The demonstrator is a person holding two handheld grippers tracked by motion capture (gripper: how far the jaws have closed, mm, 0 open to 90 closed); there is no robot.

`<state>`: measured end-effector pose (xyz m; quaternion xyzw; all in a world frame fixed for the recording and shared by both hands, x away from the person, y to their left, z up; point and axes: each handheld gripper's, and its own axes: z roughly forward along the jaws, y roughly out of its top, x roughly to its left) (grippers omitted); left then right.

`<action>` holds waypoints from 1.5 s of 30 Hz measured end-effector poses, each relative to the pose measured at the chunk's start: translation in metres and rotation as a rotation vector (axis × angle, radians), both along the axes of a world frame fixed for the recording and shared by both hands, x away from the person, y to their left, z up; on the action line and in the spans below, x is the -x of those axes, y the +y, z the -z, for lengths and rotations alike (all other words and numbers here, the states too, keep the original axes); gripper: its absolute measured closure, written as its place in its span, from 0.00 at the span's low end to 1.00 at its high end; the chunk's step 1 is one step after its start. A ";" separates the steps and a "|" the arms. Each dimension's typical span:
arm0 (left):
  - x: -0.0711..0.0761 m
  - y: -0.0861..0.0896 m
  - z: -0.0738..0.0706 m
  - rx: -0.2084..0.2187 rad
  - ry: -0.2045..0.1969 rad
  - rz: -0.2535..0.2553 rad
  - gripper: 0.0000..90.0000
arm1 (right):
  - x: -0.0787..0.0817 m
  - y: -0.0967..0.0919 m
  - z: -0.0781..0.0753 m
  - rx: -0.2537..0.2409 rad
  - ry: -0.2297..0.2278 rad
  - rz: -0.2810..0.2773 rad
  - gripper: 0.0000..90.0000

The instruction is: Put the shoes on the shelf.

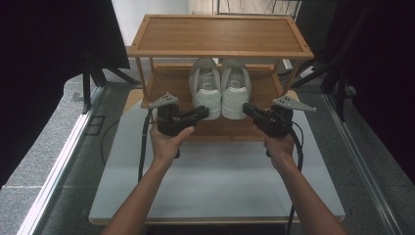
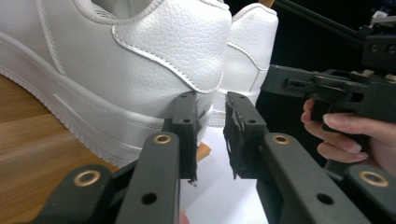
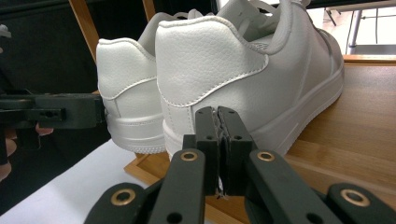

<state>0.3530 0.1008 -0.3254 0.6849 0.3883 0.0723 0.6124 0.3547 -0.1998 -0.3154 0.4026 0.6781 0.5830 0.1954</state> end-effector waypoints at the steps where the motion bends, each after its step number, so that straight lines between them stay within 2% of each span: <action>1: 0.000 0.000 0.000 0.003 -0.003 0.005 0.82 | 0.000 0.000 0.000 -0.004 0.004 0.004 0.96; 5: 0.006 -0.002 -0.001 -0.005 -0.019 -0.005 0.72 | 0.002 -0.003 0.003 -0.025 0.002 0.015 0.90; 8: 0.012 0.001 -0.003 0.009 -0.031 -0.008 0.67 | 0.010 -0.008 0.005 -0.069 -0.020 0.009 0.88; 12: 0.027 0.009 -0.002 0.032 -0.060 -0.017 0.62 | 0.024 -0.013 0.009 -0.067 -0.056 0.000 0.84; 15: 0.040 0.016 0.004 0.042 -0.066 -0.031 0.61 | 0.031 -0.019 0.014 -0.085 -0.060 0.004 0.79; 19: 0.053 0.022 0.015 0.047 -0.055 -0.038 0.58 | 0.040 -0.031 0.026 -0.148 -0.030 0.030 0.72; 25: 0.066 0.028 0.039 0.058 -0.028 -0.061 0.56 | 0.054 -0.050 0.051 -0.231 -0.004 0.070 0.68; 30: 0.075 0.041 0.056 0.061 -0.007 -0.088 0.55 | 0.068 -0.076 0.073 -0.266 -0.006 0.125 0.68; 37: 0.085 0.064 0.078 0.078 0.028 -0.142 0.52 | 0.082 -0.107 0.105 -0.287 0.040 0.197 0.67; 39: 0.086 0.068 0.087 0.077 0.045 -0.155 0.51 | 0.082 -0.113 0.112 -0.276 0.064 0.210 0.67; 42: 0.084 0.074 0.101 0.068 0.085 -0.163 0.50 | 0.084 -0.118 0.121 -0.253 0.068 0.232 0.65; 45: 0.084 0.079 0.108 0.052 0.104 -0.166 0.50 | 0.083 -0.120 0.128 -0.247 0.083 0.242 0.64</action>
